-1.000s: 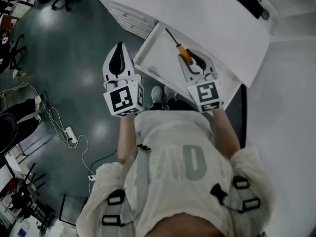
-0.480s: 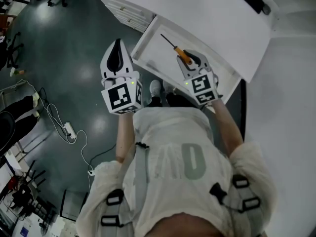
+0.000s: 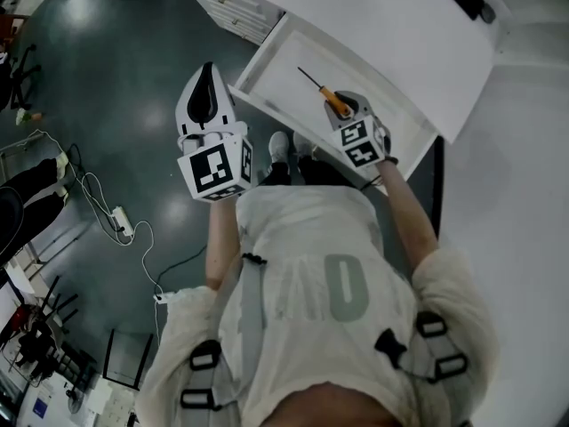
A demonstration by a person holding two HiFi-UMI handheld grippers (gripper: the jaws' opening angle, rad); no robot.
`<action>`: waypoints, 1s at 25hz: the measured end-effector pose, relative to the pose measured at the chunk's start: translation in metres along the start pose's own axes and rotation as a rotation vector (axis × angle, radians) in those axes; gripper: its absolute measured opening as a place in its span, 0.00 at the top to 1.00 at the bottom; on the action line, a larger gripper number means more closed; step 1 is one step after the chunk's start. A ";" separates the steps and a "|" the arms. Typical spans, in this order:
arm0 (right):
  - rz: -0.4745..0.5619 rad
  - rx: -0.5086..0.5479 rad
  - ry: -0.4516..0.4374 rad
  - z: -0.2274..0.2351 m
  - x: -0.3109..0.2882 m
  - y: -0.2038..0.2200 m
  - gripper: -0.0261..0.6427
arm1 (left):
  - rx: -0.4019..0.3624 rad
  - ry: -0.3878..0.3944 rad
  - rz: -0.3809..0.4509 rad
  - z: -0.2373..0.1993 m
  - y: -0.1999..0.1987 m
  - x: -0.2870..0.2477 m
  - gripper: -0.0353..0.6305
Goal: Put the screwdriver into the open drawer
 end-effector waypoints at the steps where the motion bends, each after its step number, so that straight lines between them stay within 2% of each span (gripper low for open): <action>1: -0.021 -0.005 -0.007 -0.001 -0.005 0.007 0.81 | -0.001 -0.002 -0.002 -0.001 0.000 0.001 0.94; 11: -0.205 0.002 -0.076 -0.004 -0.032 0.051 0.81 | -0.002 -0.035 -0.015 -0.009 0.004 0.011 0.94; 25: -0.322 0.013 -0.136 -0.008 -0.059 0.093 0.81 | -0.023 -0.072 -0.032 -0.012 0.004 0.019 0.94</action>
Point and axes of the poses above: the fingertips, and each gripper's own axes: x backward along the fingers, z to its right, y out of its underside, the point moved 7 cm from there along x, backward along the fingers, and after that the axes turned 8 degrees about -y, right-handed, at the moved point
